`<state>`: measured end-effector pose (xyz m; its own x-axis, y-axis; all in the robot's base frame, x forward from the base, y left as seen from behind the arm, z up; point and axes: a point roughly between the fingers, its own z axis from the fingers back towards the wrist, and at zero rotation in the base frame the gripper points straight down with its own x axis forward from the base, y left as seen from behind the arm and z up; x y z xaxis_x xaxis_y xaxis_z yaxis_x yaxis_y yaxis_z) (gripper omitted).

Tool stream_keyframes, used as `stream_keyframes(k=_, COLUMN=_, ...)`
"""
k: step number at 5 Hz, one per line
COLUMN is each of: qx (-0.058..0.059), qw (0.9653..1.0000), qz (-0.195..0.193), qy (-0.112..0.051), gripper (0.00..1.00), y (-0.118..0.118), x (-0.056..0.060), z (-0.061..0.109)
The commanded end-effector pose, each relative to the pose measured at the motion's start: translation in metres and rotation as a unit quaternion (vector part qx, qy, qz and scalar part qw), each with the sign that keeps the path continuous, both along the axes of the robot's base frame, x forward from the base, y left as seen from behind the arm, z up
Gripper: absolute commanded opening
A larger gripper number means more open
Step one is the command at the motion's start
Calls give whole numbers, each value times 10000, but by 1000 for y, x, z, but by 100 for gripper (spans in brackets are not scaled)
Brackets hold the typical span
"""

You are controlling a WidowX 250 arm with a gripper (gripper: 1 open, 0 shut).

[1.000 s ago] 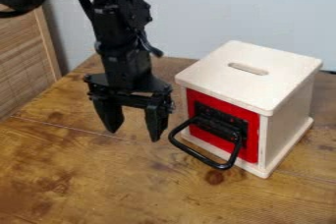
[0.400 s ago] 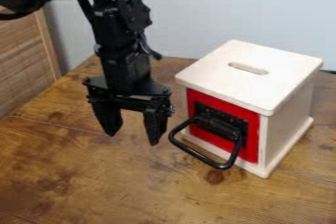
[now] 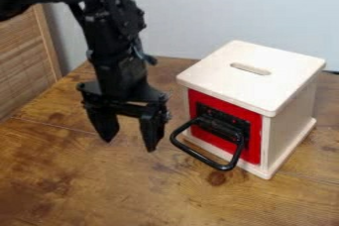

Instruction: Close the drawer

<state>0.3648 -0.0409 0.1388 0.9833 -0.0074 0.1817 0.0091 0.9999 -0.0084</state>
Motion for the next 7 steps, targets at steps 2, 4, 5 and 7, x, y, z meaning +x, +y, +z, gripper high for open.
stream_keyframes(k=2, qx=151, qw=9969, qz=-189, qy=-753, gripper=100, y=-10, x=-15, z=24)
stream_keyframes(k=4, qx=382, qw=9948, qz=-227, qy=-921, gripper=100, y=-15, x=-20, z=23)
stream_keyframes(k=5, qx=441, qw=9944, qz=-247, qy=-932, gripper=100, y=-15, x=-19, z=24)
stream_keyframes(k=7, qx=499, qw=9941, qz=-261, qy=-929, gripper=100, y=-14, x=-19, z=25)
